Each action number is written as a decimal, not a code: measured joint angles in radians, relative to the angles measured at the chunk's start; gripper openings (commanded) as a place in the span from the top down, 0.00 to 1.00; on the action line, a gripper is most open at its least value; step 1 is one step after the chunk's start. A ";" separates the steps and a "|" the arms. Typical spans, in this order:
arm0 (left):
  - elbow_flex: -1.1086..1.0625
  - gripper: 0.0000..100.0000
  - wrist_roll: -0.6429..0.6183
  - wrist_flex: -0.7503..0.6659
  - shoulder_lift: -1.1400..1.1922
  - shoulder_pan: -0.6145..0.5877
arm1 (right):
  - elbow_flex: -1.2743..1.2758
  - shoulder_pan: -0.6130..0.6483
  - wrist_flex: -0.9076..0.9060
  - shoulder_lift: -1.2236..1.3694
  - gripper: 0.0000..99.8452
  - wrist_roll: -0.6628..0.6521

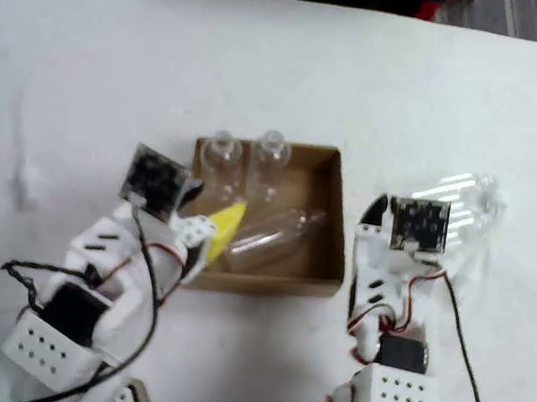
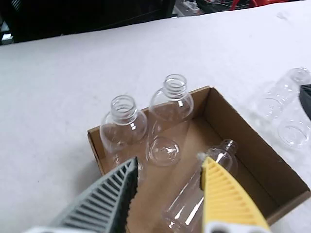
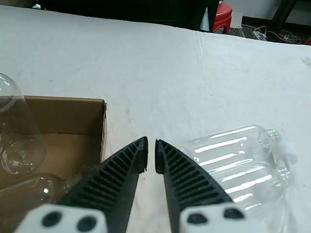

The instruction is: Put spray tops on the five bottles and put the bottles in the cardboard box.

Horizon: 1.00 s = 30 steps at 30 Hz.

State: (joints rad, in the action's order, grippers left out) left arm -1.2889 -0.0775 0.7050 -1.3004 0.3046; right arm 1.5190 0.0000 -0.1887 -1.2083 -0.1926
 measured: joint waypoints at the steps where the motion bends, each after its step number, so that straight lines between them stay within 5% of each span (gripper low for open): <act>1: 0.006 0.82 0.031 0.000 0.000 0.014 | 0.000 0.000 0.000 0.000 0.98 -0.003; 8: 0.115 0.82 0.288 0.072 0.043 0.195 | 0.002 -0.052 0.011 0.000 0.98 0.044; 13: 0.365 0.82 0.368 0.195 0.321 0.210 | 0.002 -0.135 0.031 0.000 0.98 0.157; 23: 0.953 0.82 0.393 0.365 1.158 0.218 | 0.021 -0.166 0.066 0.002 0.98 0.167; 30: 1.217 0.82 0.393 0.373 1.468 0.219 | 0.031 -0.186 0.094 0.005 0.98 0.170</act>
State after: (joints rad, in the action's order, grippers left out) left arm -0.0721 0.3153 1.0779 0.1680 0.5240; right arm 1.5497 -0.1857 -0.0951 -1.2037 -0.0222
